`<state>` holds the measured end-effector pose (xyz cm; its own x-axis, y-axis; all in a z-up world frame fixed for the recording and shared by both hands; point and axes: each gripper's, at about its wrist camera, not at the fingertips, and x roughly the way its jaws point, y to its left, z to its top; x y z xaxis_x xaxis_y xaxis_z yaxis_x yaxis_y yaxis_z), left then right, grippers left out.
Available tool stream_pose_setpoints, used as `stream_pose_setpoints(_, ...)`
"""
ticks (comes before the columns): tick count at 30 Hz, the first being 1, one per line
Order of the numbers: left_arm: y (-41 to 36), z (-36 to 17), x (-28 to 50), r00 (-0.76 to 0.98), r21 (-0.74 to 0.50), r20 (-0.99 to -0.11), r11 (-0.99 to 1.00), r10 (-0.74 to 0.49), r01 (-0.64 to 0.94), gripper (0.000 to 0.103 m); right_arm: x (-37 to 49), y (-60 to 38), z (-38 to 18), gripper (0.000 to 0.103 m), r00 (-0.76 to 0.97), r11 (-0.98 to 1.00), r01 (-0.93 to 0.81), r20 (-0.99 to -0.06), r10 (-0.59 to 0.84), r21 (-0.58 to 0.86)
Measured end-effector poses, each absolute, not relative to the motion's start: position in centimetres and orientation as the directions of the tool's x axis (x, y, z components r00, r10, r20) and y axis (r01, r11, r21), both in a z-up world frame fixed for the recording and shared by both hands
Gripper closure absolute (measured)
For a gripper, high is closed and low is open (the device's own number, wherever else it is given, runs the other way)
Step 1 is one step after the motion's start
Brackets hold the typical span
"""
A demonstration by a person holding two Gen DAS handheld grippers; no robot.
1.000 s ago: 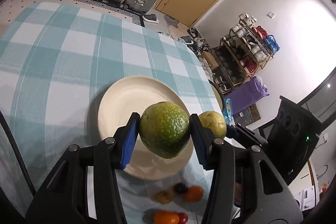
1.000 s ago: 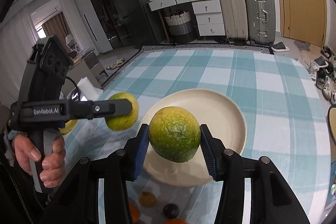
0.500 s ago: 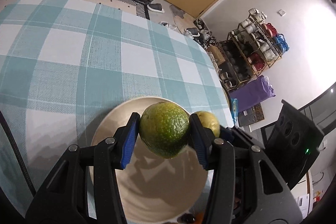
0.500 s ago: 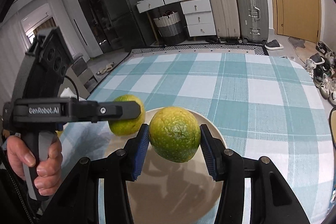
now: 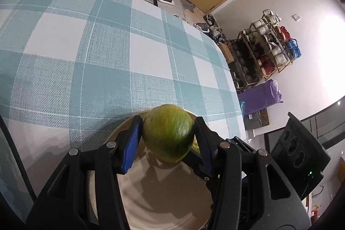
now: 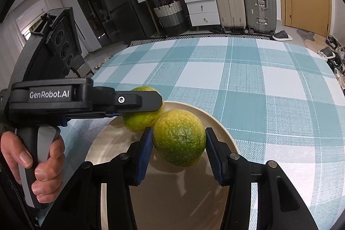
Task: Organize fruits
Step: 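Carry the green citrus onto the cream plate and open both tools, then withdraw both tools from the plate back toward the remaining fruits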
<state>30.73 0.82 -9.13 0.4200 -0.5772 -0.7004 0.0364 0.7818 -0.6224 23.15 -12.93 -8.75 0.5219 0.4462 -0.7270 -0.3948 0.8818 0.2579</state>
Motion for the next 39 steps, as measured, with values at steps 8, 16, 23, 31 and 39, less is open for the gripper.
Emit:
stream_pose_setpoints(8, 1.5, -7.2, 29.1, 0.470, -0.586, -0.709, 0.810, -0.527, 0.025, 0.045, 22.0, -14.0, -7.5, 0.036, 0.574, 0.889, -0.377, -0.687, 0.445, 0.261)
stream_pose_setpoints(16, 2.2, -4.8, 24.9, 0.498, -0.554, -0.715, 0.832, -0.491, 0.024, 0.040, 18.8, -16.0, -5.0, 0.015, 0.634, 0.898, -0.355, -0.639, 0.436, 0.261)
stream_pose_setpoints(23, 2.3, -3.1, 20.3, 0.527, -0.482, -0.742, 0.876, -0.414, 0.011, 0.032, 14.3, -16.5, -3.1, 0.007, 0.662, 0.895, -0.367, -0.605, 0.443, 0.253)
stream_pose_setpoints(31, 1.3, -2.5, 14.6, 0.543, -0.362, -0.779, 0.932, -0.315, 0.022, 0.025, 9.9, -16.7, -1.8, 0.002, 0.691, 0.900, -0.362, -0.579, 0.433, 0.241)
stream_pose_setpoints(39, 0.5, -2.5, 10.3, 0.578, -0.249, -0.788, 0.968, -0.213, 0.017, 0.023, 6.4, -16.8, -1.7, 0.001, 0.705, 0.903, -0.360, -0.564, 0.429, 0.236)
